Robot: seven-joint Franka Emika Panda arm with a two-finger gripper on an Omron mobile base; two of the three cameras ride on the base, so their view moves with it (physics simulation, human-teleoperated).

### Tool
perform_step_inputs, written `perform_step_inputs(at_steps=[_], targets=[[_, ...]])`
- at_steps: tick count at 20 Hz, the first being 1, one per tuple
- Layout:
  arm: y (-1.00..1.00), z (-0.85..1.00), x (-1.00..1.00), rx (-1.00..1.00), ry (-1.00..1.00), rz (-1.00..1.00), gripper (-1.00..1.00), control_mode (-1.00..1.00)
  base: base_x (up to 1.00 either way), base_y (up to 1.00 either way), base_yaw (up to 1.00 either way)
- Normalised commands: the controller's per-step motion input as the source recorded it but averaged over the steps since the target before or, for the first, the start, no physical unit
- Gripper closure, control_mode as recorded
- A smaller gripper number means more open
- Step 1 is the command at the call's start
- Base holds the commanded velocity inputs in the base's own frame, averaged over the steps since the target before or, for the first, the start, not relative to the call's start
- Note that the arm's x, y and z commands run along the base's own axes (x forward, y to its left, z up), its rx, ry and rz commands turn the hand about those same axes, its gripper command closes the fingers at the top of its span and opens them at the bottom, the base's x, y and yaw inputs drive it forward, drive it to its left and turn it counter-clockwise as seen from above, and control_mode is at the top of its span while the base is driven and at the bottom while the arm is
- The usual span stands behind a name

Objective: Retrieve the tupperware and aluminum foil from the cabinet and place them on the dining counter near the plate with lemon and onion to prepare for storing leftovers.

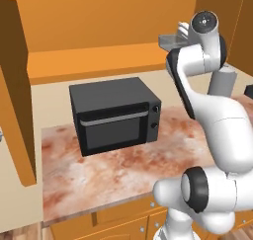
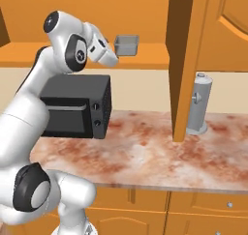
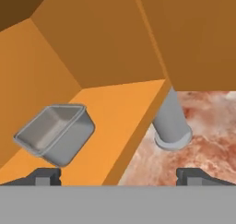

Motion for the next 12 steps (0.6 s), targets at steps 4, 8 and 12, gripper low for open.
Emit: perform_step_inputs(at_steps=[4,8,12], targets=[[-0.13,0.00,0.51,0.00,0.05,0.00,-1.00,-1.00,0.00,0.00,0.00],[-0.24,0.00,0.53,0.00,0.00,0.00,-1.00,-1.00,0.00,0.00,0.00],[-0.15,-0.16,0.54,0.00,0.03,0.00,-1.00,-1.00,0.00,0.00,0.00]])
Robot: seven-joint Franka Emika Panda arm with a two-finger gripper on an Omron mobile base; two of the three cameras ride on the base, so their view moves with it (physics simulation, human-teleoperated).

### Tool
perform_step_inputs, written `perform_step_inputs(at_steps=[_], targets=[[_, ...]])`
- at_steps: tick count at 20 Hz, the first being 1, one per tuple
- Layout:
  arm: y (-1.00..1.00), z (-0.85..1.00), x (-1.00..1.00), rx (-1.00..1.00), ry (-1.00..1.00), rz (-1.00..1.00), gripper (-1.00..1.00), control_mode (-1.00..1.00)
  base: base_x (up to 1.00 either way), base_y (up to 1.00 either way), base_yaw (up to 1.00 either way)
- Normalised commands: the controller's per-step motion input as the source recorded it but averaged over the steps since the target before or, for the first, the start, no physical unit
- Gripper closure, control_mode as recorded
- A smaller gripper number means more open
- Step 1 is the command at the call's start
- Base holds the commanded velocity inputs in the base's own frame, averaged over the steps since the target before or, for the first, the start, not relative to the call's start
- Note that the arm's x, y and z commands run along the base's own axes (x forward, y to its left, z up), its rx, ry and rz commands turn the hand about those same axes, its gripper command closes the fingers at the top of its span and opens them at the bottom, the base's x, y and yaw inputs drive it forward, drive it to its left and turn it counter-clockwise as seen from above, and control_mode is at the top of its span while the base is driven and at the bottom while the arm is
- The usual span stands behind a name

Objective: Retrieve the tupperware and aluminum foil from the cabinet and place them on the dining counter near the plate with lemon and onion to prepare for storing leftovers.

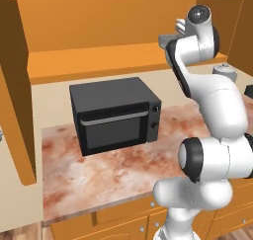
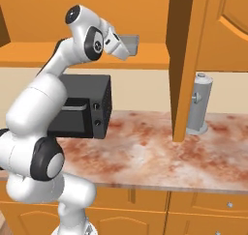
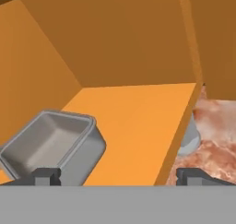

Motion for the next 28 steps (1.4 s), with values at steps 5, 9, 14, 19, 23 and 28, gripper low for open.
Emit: perform_step_inputs(at_steps=[5,9,14,19,23,28], targets=[[0.00,-0.05,0.61,0.00,0.02,0.06,-1.00,-1.00,0.00,0.00,0.00],[0.00,-0.02,0.56,0.00,0.02,0.09,-1.00,-1.00,0.00,0.00,0.00],[0.00,-0.10,0.52,0.00,0.07,0.10,-1.00,-1.00,0.00,0.00,0.00],[0.00,-0.14,0.58,0.00,0.14,0.08,-1.00,-1.00,0.00,0.00,0.00],[0.00,-0.11,0.69,0.00,0.11,0.04,-1.00,-1.00,0.00,0.00,0.00],[0.00,-0.35,0.31,-0.01,0.05,0.01,-1.00,-1.00,0.00,0.00,0.00]])
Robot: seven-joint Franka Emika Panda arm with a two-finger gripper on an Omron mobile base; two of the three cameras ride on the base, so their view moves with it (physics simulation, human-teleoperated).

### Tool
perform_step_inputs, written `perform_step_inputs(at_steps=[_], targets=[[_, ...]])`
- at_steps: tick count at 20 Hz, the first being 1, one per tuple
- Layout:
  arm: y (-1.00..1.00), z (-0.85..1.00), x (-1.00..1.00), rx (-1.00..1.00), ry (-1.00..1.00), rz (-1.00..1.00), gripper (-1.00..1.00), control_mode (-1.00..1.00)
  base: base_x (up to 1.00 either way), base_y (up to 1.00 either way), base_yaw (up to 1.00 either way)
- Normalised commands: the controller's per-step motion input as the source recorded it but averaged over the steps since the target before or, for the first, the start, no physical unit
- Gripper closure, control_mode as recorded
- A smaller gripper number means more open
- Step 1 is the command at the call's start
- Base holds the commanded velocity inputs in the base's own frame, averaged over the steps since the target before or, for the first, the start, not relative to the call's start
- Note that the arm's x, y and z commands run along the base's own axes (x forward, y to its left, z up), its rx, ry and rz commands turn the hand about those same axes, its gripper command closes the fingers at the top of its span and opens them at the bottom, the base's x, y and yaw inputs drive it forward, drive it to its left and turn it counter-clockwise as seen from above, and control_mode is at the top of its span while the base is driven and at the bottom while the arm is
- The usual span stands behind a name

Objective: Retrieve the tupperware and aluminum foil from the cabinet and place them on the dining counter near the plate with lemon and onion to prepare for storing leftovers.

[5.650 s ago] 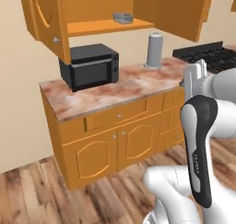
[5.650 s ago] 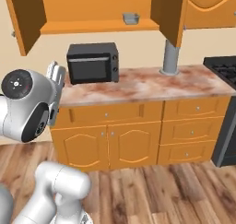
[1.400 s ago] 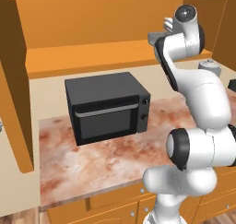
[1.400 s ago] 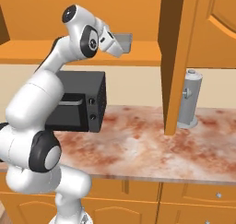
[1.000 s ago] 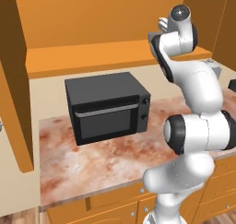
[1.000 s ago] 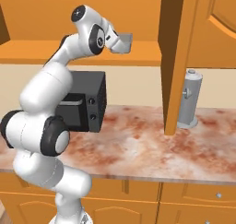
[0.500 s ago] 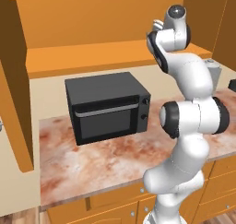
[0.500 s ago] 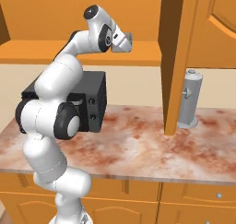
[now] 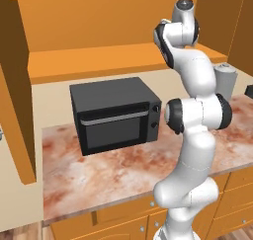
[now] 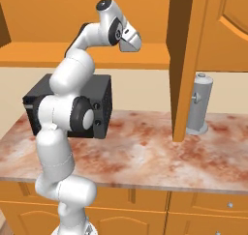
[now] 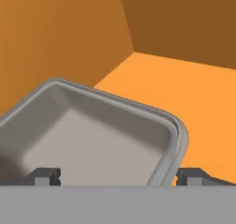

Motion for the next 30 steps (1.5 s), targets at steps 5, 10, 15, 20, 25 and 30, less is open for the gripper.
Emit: perform_step_inputs(at_steps=[5,10,15,20,25,30], targets=[[0.00,-1.00,0.00,-0.03,-0.07,0.00,1.00,-1.00,0.00,0.00,0.00],[0.02,-0.68,-0.40,0.00,-0.37,-0.08,1.00,-1.00,0.00,0.00,0.00],[0.32,-0.14,-1.00,-0.12,-0.17,-0.06,1.00,-1.00,0.00,0.00,0.00],[0.28,0.36,-1.00,-0.17,0.06,0.01,1.00,-1.00,0.00,0.00,0.00],[0.46,0.48,-1.00,-0.14,0.27,0.19,1.00,-1.00,0.00,0.00,0.00],[0.59,0.10,-1.00,-0.02,0.34,0.28,1.00,-1.00,0.00,0.00,0.00]])
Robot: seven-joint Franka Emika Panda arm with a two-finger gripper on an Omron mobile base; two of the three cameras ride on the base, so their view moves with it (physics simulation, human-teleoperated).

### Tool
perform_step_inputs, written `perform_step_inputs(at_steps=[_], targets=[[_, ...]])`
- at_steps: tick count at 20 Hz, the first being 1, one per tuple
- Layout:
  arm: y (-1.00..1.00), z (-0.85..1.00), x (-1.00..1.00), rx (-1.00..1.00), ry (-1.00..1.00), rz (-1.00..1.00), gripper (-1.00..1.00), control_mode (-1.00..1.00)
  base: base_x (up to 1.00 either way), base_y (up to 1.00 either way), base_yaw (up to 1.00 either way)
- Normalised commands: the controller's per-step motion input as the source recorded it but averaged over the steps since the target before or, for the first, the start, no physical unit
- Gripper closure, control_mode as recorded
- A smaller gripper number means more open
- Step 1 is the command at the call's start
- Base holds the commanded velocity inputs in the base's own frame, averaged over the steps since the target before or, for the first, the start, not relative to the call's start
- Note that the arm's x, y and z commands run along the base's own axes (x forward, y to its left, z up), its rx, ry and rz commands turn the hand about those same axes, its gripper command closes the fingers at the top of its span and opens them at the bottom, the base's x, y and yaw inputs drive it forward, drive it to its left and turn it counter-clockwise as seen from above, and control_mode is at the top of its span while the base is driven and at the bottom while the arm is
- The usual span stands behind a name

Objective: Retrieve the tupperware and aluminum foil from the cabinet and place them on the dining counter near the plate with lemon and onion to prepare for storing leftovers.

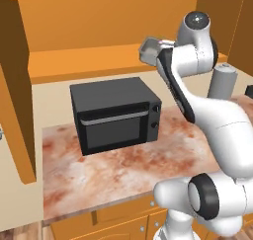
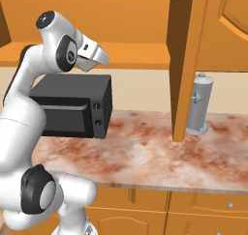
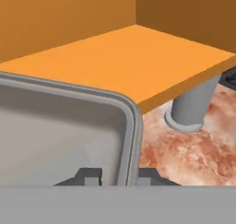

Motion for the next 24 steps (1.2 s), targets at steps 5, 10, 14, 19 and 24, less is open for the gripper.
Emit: perform_step_inputs(at_steps=[5,10,14,19,24], targets=[[0.50,-0.47,-1.00,-0.07,0.25,0.26,1.00,-1.00,0.00,0.00,0.00],[0.04,-0.64,-1.00,-0.15,0.21,0.18,1.00,-1.00,0.00,0.00,0.00],[0.00,-0.62,-0.97,-0.09,0.25,0.10,1.00,-1.00,0.00,0.00,0.00],[0.00,0.00,0.00,0.00,0.00,0.00,1.00,1.00,-0.99,0.00,0.31],[0.00,0.00,0.00,0.00,0.00,0.00,1.00,1.00,-1.00,-0.02,0.74]])
